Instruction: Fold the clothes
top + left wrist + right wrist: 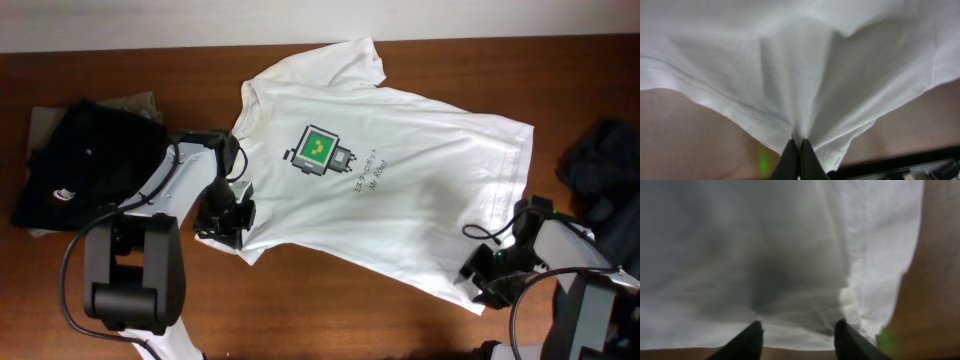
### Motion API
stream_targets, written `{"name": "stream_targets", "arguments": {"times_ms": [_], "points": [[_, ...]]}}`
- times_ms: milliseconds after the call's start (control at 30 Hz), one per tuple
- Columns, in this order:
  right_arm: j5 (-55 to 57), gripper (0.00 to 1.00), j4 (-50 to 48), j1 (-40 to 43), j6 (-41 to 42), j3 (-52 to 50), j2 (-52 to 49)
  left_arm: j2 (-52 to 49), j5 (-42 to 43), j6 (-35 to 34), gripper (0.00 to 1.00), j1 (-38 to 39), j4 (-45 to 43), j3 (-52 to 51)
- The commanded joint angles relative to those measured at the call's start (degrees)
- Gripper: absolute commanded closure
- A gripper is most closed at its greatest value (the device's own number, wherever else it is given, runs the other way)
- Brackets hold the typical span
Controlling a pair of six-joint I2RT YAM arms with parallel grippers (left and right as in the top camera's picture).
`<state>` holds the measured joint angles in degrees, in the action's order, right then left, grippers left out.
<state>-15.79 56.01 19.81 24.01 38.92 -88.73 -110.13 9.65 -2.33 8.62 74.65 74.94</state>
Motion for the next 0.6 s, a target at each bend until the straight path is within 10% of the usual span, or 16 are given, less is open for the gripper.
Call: {"name": "stream_targets", "arguments": {"times_ms": [0,233,267,300,367,500,567], "points": [[10.99,0.84,-0.74,1.62,5.64,0.00,0.28,1.20,0.68,2.14,0.99,0.22,3.02,0.55],[15.67,0.94,3.02,9.75,0.98,10.58,0.28,1.20,7.10,1.86,0.99,9.14,4.81,0.15],[13.81,0.84,4.09,9.75,-2.21,11.02,0.28,1.20,6.60,1.84,0.99,11.19,4.35,0.15],[13.11,0.48,6.19,9.75,-3.21,10.86,0.28,1.20,5.20,0.79,0.99,13.18,3.67,0.15],[12.31,0.41,5.95,9.75,-3.19,7.28,0.28,1.20,3.67,-0.70,0.99,14.25,3.63,0.15],[3.30,0.40,-5.09,9.75,-2.97,-2.71,0.28,1.20,-0.72,-0.68,0.99,14.10,6.73,0.15],[2.54,0.62,-7.45,9.90,-1.73,-3.32,0.28,1.20,-0.74,-0.68,0.94,14.10,7.63,0.15]]}}
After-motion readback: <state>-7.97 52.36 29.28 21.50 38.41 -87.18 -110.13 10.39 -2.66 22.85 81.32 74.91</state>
